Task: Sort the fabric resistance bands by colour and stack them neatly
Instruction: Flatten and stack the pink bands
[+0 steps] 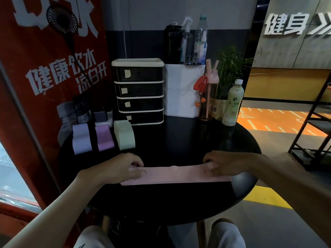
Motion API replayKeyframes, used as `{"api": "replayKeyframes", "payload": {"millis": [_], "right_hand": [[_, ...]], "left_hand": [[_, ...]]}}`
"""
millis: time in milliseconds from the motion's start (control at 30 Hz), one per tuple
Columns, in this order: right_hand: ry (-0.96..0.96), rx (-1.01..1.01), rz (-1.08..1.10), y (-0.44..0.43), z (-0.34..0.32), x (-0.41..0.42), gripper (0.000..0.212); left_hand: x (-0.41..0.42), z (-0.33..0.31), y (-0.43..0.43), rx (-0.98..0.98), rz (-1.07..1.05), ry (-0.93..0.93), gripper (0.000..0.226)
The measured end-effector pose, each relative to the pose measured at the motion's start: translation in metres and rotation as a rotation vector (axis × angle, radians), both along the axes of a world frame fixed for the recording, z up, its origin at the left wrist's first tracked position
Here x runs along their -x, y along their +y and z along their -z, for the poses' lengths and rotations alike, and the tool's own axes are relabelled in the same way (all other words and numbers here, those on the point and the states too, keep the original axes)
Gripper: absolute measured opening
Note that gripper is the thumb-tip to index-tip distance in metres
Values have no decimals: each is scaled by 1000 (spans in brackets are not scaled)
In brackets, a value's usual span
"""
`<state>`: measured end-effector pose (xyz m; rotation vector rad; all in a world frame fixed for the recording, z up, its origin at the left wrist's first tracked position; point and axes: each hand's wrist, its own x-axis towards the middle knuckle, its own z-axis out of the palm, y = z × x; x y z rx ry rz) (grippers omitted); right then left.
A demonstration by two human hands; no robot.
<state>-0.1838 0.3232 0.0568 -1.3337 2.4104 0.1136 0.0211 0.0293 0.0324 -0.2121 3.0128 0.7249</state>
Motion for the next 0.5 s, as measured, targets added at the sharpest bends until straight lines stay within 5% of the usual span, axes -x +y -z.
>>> {"api": "replayKeyframes", "payload": {"millis": [67, 233, 500], "right_hand": [[5, -20, -11, -1, -2, 0, 44], [-17, 49, -7, 0, -4, -3, 36], [-76, 161, 33, 4, 3, -2, 25]], "left_hand": [[1, 0, -1, -5, -3, -15, 58], [5, -2, 1, 50, 15, 1, 23], [4, 0, -3, 29, 35, 21, 16]]}}
